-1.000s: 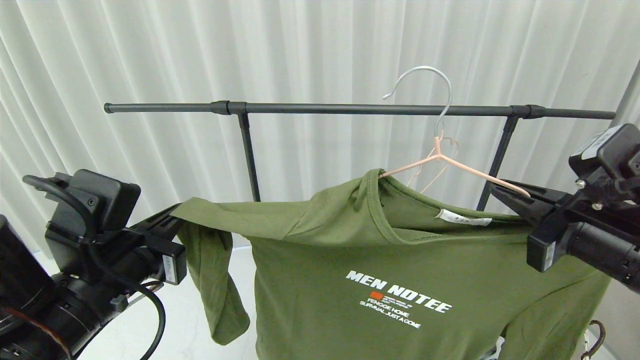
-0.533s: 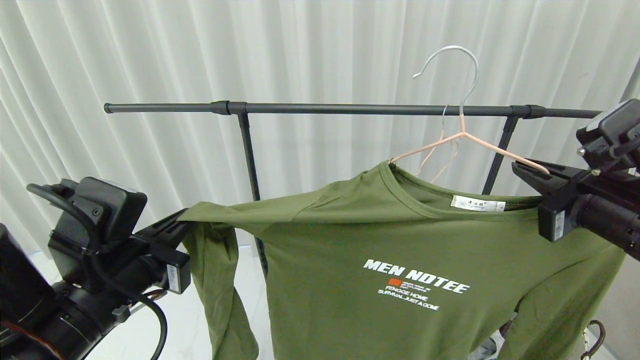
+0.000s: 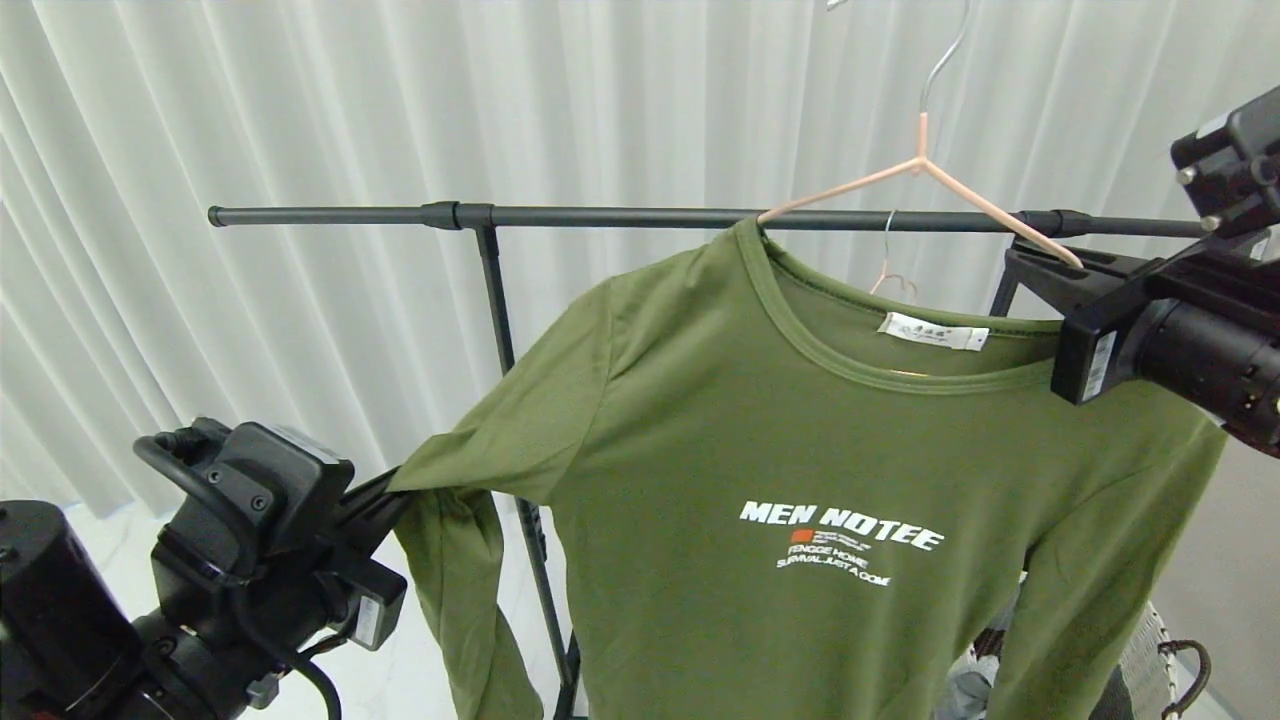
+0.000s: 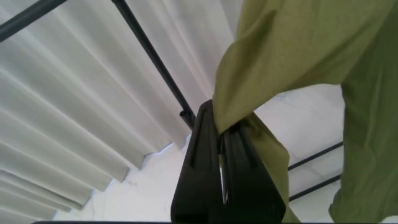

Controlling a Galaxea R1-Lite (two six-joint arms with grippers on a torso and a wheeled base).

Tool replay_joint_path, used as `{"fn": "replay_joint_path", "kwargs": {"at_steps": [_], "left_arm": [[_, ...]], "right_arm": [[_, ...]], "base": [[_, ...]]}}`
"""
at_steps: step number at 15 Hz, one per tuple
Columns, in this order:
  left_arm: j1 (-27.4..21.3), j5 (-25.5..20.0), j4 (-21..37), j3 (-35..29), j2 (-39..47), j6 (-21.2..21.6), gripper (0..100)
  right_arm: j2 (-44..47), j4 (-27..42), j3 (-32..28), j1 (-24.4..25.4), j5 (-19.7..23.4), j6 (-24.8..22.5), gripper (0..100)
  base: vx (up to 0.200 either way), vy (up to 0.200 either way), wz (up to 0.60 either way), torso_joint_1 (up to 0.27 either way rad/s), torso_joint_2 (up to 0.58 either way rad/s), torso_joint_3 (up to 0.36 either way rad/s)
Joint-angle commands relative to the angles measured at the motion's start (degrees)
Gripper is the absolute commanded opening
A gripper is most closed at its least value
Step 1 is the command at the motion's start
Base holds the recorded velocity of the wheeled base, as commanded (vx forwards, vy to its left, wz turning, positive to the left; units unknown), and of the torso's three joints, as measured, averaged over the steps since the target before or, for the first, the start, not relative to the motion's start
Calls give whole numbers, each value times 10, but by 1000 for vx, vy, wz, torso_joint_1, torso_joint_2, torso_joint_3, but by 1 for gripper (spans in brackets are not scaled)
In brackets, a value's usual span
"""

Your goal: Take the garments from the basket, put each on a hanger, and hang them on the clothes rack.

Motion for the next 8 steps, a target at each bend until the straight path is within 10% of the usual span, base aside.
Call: {"fn": "replay_joint_path", "kwargs": {"at_steps": [1,7,8], "left_arm": [[-1,1,1,0,3,0,0],[-1,7,1,1,3,5,0],[-1,7,1,1,4,4,100]], "right_arm": [[4,0,-7,25,1,11,0],[2,0,-9,41,0,18,0],[2,0,-8,41,0,18,0]], "base": [[0,0,0,0,0,0],[0,0,0,0,0,0],[0,0,0,0,0,0]]}}
